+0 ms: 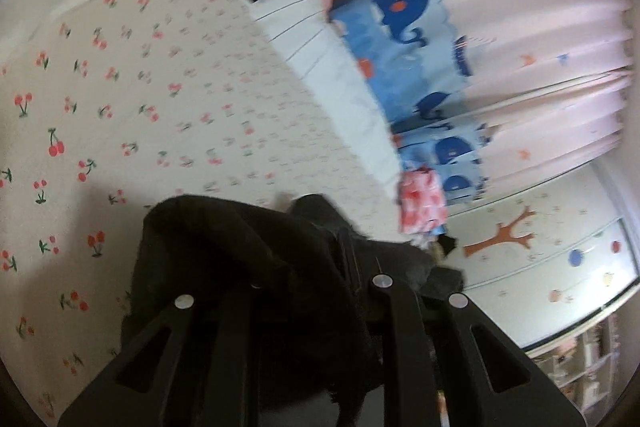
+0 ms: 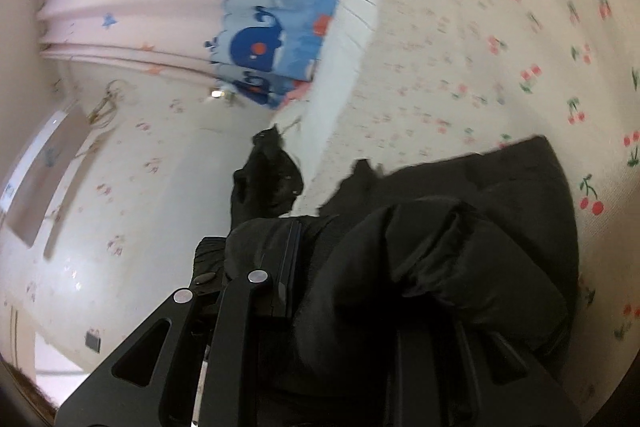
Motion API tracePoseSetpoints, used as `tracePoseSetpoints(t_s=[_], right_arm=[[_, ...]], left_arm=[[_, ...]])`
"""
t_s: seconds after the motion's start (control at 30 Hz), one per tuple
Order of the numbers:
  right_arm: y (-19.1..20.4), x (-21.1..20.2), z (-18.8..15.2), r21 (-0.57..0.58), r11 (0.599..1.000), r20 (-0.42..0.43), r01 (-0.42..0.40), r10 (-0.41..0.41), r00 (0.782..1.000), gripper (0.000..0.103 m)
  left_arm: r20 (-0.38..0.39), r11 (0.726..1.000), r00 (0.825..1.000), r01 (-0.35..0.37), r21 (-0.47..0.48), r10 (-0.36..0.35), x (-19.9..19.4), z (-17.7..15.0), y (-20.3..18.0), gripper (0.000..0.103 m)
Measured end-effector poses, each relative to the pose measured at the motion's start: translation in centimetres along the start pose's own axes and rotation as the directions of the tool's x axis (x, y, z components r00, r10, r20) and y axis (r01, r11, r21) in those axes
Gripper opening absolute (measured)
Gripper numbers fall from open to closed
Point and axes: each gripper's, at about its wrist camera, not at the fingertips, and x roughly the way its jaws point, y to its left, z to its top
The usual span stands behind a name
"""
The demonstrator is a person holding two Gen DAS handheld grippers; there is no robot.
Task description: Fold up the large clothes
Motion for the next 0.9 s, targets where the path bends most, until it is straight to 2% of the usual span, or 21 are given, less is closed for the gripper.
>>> tracePoseSetpoints(t_s=[0.07, 0.17, 0.23, 0.3, 0.33, 0.37, 0.4, 0.43, 0.47, 0.53, 0.57, 0.63, 0.67, 0.73, 0.8, 0.83, 0.9], right_arm=[[-0.3, 0.4, -0.1, -0.004, 1.0, -0.014, 0.009, -0.009, 1.0, 0.018], [0.1, 0.5, -0.2, -0.028, 0.999, -0.04, 0.028, -0.029, 0.999, 0.024], [0.3, 0.3, 0.0, -0.012, 1.0, -0.051, 0.015, -0.015, 0.999, 0.036], [1.1, -1.4, -0.2, 0.006, 1.0, -0.041, -0.017, 0.017, 0.999, 0.065], [1.7, -2.2, -0.3, 0.015, 0.999, -0.021, -0.036, 0.036, 0.999, 0.072], [2.3, -2.8, -0.3, 0.013, 0.999, -0.001, -0.052, 0.052, 0.999, 0.084], [2.8, -3.4, -0.3, 0.007, 0.998, 0.011, -0.063, 0.063, 0.998, 0.091], [3.6, -4.1, -0.4, -0.014, 0.998, 0.025, -0.069, 0.069, 0.997, 0.092], [4.3, -4.5, -0.5, -0.04, 0.998, 0.031, -0.055, 0.056, 0.998, 0.093], [6.5, -4.8, -1.0, -0.146, 0.989, 0.02, 0.005, -0.002, 1.0, 0.094], [7.5, -4.7, -1.3, -0.2, 0.979, 0.014, 0.042, -0.04, 0.999, 0.094], [9.5, -3.2, -1.8, -0.316, 0.939, 0.003, 0.138, -0.145, 0.989, 0.094], [10.4, -2.2, -1.9, -0.359, 0.916, 0.001, 0.18, -0.192, 0.981, 0.094], [12.0, 0.9, -2.3, -0.473, 0.825, 0.022, 0.31, -0.341, 0.94, 0.094], [12.8, 4.2, -2.5, -0.55, 0.726, 0.059, 0.412, -0.458, 0.887, 0.094], [12.7, 6.2, -2.7, -0.58, 0.673, 0.077, 0.458, -0.515, 0.854, 0.094], [11.7, 9.1, -2.7, -0.61, 0.602, 0.103, 0.515, -0.584, 0.805, 0.094]], left_arm=[[-0.015, 1.0, 1.0, -0.02, 0.002, 0.021, 0.9, -0.5, 0.9, 0.017], [-0.038, 0.999, 0.998, -0.044, 0.011, 0.044, 1.1, -0.9, 1.4, 0.018], [-0.043, 0.999, 0.998, -0.045, 0.013, 0.046, 0.4, -0.8, 1.0, 0.019], [-0.051, 1.0, 0.998, -0.028, -0.002, 0.028, -0.9, -0.4, 0.4, 0.032], [-0.046, 1.0, 0.999, -0.004, -0.029, 0.003, -2.0, 0.0, 0.2, 0.05], [-0.028, 0.999, 0.999, 0.016, -0.052, -0.017, -2.9, 0.2, 0.0, 0.07], [0.022, 0.996, 0.999, 0.049, -0.076, -0.047, -4.5, 0.5, -0.2, 0.079], [0.077, 0.992, 0.994, 0.082, -0.091, -0.075, -6.2, 0.9, -0.6, 0.089], [0.11, 0.991, 0.99, 0.099, -0.09, -0.089, -7.7, 1.2, -1.1, 0.092], [0.136, 0.996, 0.988, 0.082, -0.027, -0.078, -9.2, 1.2, -2.9, 0.092], [0.138, 0.998, 0.988, 0.059, 0.029, -0.063, -9.5, 1.0, -4.2, 0.094], [0.087, 0.983, 0.996, -0.002, 0.183, -0.014, -7.8, -0.2, -7.9, 0.094], [0.047, 0.967, 0.999, -0.017, 0.254, 0.005, -6.2, -0.9, -9.7, 0.094], [-0.001, 0.935, 0.999, -0.032, 0.352, 0.034, -3.2, -2.1, -12.0, 0.094], [-0.041, 0.88, 0.994, -0.07, 0.47, 0.101, 1.4, -3.4, -14.3, 0.094], [-0.05, 0.861, 0.991, -0.085, 0.501, 0.127, 2.9, -3.7, -14.6, 0.094], [-0.074, 0.836, 0.976, -0.135, 0.532, 0.205, 7.3, -4.0, -14.1, 0.094]])
